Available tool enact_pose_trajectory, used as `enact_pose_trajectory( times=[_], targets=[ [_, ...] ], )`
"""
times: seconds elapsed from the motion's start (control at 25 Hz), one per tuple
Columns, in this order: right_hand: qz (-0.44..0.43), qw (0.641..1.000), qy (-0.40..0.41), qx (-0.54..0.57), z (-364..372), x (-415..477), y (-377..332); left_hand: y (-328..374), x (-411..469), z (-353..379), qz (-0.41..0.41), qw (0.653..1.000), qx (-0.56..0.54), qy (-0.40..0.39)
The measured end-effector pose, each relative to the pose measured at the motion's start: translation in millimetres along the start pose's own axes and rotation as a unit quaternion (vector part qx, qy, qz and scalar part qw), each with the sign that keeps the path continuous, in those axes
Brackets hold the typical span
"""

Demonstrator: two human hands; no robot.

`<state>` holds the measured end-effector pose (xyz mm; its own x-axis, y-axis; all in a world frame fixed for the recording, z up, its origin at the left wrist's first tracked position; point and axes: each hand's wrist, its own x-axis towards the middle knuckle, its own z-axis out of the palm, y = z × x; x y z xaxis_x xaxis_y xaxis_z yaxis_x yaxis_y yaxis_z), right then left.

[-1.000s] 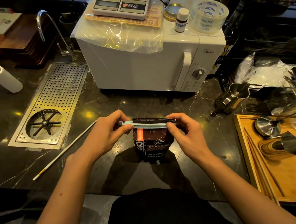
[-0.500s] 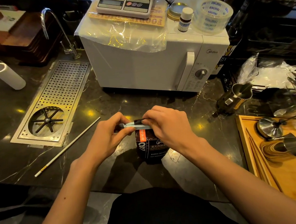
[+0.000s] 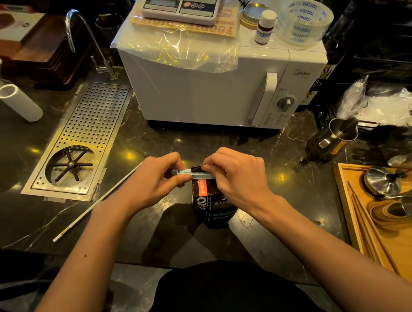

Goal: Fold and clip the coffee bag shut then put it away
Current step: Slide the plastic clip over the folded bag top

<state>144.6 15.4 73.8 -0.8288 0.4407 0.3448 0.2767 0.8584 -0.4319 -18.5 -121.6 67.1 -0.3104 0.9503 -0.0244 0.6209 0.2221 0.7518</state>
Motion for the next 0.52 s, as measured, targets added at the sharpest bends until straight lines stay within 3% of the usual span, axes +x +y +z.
enact_pose_trajectory(
  times=[0.2,0.36,0.52],
  targets=[
    [0.000,0.999,-0.044,0.027,-7.5,4.9,6.8,5.5,5.7,3.6,0.043,0.995,0.092,-0.016],
    [0.001,0.996,-0.080,0.041,-13.7,4.1,11.3,6.5,7.8,10.1,0.057,0.998,0.040,0.004],
    [-0.040,0.981,-0.186,0.027,-22.6,11.1,19.0,3.6,6.5,8.2,0.064,0.997,0.043,0.009]
  ],
)
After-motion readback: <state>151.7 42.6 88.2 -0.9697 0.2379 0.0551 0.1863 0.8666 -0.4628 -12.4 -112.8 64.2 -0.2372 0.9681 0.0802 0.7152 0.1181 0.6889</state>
